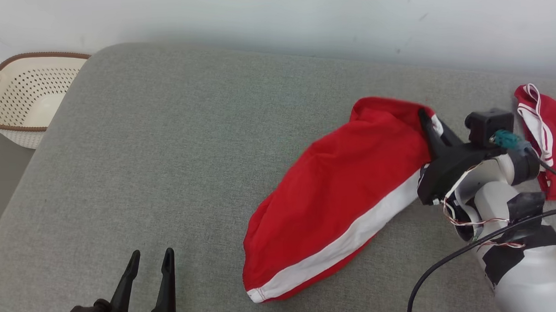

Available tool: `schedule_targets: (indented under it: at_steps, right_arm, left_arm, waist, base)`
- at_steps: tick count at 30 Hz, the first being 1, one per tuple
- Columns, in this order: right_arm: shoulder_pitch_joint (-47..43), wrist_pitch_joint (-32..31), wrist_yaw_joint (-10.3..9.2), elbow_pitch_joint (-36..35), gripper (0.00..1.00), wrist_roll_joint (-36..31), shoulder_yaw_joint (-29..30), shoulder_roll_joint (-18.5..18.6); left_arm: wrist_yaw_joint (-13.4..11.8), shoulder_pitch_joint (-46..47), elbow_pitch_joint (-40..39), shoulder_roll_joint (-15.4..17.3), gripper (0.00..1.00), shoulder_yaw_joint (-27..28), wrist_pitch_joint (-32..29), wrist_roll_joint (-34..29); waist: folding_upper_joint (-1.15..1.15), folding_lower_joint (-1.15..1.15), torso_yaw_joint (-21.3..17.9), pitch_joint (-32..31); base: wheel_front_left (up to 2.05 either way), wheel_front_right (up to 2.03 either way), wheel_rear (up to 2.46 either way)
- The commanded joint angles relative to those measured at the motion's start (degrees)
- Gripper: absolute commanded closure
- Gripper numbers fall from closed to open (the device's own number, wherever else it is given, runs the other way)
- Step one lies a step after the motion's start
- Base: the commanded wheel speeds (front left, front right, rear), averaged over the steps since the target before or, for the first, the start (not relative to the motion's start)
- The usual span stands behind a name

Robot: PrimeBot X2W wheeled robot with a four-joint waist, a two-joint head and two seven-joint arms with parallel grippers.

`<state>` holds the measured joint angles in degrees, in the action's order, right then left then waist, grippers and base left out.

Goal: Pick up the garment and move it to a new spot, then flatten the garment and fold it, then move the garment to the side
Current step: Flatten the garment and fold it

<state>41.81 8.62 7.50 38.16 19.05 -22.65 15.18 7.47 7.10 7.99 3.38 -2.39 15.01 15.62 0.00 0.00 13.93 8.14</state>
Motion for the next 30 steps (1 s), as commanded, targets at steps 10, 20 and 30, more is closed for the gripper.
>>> schedule_targets:
  at_steps: [10, 20, 30]
  right_arm:
    - [0.21, 3.92, -0.03, 5.84, 0.00, -4.77, 2.28, -0.69]
    - [-7.00, 1.80, -0.03, 3.07, 0.00, -2.11, 2.66, -1.30]
    - [-10.36, -3.34, -0.03, 2.78, 0.00, 1.23, 2.21, -0.42]
  left_arm:
    - [-0.01, -0.89, 0.64, 0.39, 0.00, 0.61, 0.29, 0.27]
    - [-0.01, -1.20, 0.02, 0.42, 0.00, 0.34, 0.29, 0.05]
    - [0.00, -1.22, -0.54, 0.29, 0.00, 0.35, 0.29, -0.06]
  waist:
    - [0.00, 0.00, -0.69, -0.95]
    - [0.00, 0.00, -2.18, -1.10]
    - [0.00, 0.00, -2.08, -0.65]
  base:
    - [0.00, 0.00, 0.00]
    - [0.00, 0.00, 0.00]
    - [0.00, 0.00, 0.00]
